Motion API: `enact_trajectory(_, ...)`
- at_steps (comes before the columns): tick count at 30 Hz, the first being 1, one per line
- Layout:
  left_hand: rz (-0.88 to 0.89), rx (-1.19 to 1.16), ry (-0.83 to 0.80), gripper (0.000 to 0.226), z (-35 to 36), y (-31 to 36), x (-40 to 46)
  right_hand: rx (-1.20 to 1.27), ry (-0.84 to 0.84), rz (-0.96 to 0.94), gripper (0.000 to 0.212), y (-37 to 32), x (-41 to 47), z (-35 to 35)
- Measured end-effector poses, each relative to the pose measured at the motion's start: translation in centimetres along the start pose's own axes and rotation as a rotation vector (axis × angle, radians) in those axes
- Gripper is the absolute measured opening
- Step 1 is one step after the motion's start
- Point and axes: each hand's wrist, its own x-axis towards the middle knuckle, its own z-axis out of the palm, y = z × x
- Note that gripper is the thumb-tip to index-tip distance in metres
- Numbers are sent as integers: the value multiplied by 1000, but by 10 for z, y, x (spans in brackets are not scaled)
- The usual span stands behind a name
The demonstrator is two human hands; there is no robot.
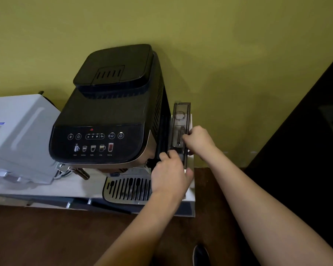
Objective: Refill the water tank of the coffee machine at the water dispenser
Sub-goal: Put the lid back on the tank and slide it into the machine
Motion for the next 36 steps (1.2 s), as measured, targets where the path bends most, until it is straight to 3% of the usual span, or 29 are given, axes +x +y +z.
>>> enact_trajectory(11,244,-181,275,65,-9,-51,-76,185,248,15,31,1,-111,4)
enact_trajectory(17,289,-201,271,64,-23,-94,-125,236,319,42,28,-15,-175,33)
enact_trajectory(26,241,-258,156,67,-3,-162,-194,115,261,143,33,-18,-242,105)
enact_trajectory(36,69,-248,221,71,4,-164,-221,54,131,10,33,-21,-247,115)
